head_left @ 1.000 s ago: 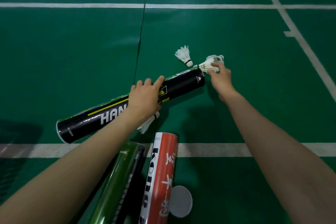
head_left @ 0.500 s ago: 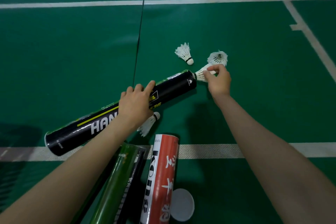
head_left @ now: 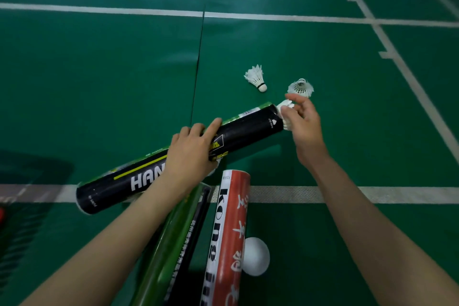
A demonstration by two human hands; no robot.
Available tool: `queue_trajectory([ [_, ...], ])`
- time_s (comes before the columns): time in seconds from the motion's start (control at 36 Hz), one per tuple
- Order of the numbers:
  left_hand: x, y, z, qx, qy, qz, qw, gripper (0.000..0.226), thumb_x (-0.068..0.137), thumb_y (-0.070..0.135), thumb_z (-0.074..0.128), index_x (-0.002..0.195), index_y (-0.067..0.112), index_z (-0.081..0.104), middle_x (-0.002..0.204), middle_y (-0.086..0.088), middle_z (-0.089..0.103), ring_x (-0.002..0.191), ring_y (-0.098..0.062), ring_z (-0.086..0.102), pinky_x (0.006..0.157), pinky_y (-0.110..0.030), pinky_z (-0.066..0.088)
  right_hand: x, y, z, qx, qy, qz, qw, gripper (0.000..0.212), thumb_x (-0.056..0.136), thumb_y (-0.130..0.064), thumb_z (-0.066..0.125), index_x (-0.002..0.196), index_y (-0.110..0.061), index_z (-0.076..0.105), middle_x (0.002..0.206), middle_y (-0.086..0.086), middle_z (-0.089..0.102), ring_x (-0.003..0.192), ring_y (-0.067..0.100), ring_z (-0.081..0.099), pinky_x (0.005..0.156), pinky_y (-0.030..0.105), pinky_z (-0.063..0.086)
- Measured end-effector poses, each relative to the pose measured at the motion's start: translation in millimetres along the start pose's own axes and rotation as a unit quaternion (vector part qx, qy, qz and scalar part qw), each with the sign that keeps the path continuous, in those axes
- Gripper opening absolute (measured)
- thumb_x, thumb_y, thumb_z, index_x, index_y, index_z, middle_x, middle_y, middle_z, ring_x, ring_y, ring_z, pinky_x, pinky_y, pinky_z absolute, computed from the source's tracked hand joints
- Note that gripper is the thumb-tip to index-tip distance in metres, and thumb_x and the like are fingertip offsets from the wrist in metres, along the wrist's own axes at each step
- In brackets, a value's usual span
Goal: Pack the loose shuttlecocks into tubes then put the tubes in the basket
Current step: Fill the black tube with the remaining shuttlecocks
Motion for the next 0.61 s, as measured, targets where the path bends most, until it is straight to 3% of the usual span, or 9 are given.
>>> queue_trajectory([
  [0.08, -9.1, 0.7, -2.4, -0.003, 0.007, 0.008, 1.0, 0.092, 0.082, 0.039, 0.068, 0.15, 0.029, 0.008, 0.135, -0.005, 0.045, 0.118, -0.027, 0.044, 0.099, -0.039, 0.037, -9.9, -5.4, 7.2, 0.002, -0.001, -0.004, 1.0, 0.019, 0.098, -0.011, 0.048, 0.115, -0.01, 0.057, 0.089, -0.005, 0.055, 0.074, -0.005, 0.054, 0.071, 0.008, 0.041],
  [0.17, -16.5, -2.3, -5.2, -0.002, 0.012, 0.007, 1.0, 0.092, 0.082, 0.041, 0.067, 0.15, 0.03, 0.007, 0.137, -0.004, 0.044, 0.119, -0.027, 0.044, 0.101, -0.039, 0.037, -18.6, -11.0, 9.2, -0.023, 0.005, -0.008, 1.0, 0.038, 0.104, -0.028, 0.032, 0.13, -0.009, 0.053, 0.123, -0.005, 0.056, 0.108, -0.007, 0.051, 0.089, 0.003, 0.037],
  [0.25, -22.3, -5.6, -8.0, -0.001, 0.017, 0.007, 1.0, 0.091, 0.082, 0.04, 0.067, 0.151, 0.029, 0.008, 0.137, -0.004, 0.045, 0.12, -0.027, 0.043, 0.101, -0.039, 0.036, -21.5, -11.2, 11.0, -0.012, -0.006, 0.026, 1.0, 0.05, 0.104, -0.041, 0.021, 0.141, -0.016, 0.044, 0.144, -0.003, 0.046, 0.13, 0.006, 0.042, 0.11, 0.022, 0.028],
  [0.36, -24.2, -8.4, -9.4, 0.004, 0.019, -0.005, 1.0, 0.091, 0.082, 0.04, 0.068, 0.15, 0.03, 0.008, 0.137, -0.004, 0.044, 0.121, -0.027, 0.043, 0.102, -0.039, 0.035, -25.2, -8.5, 19.3, -0.031, -0.067, 0.062, 0.995, 0.059, 0.099, -0.057, 0.014, 0.138, -0.028, 0.048, 0.143, -0.01, 0.047, 0.137, 0.008, 0.034, 0.118, 0.04, 0.017],
  [0.5, -18.4, -5.8, -5.3, 0.01, 0.012, -0.01, 1.0, 0.091, 0.081, 0.038, 0.069, 0.15, 0.03, 0.01, 0.137, -0.004, 0.045, 0.12, -0.027, 0.043, 0.102, -0.039, 0.034, -27.5, -5.5, 29.8, -0.042, -0.132, 0.063, 0.988, 0.062, 0.098, -0.056, 0.012, 0.145, -0.025, 0.037, 0.148, -0.01, 0.041, 0.14, 0.007, 0.028, 0.12, 0.039, 0.011],
  [0.61, -13.7, -0.8, 1.3, 0.015, -0.005, -0.014, 1.0, 0.092, 0.082, 0.038, 0.069, 0.15, 0.03, 0.009, 0.137, -0.005, 0.044, 0.12, -0.028, 0.043, 0.102, -0.039, 0.035, -16.3, 6.4, 27.1, -0.035, -0.132, 0.073, 0.988, 0.063, 0.093, -0.064, 0.016, 0.13, -0.029, 0.053, 0.138, -0.008, 0.052, 0.136, 0.013, 0.038, 0.118, 0.045, 0.018],
])
Point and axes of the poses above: each hand's wrist, its own x-axis towards the middle knuckle, its own z-axis out of the palm, y = z × x, the point moved 3 cm from there along x, towards the middle knuckle
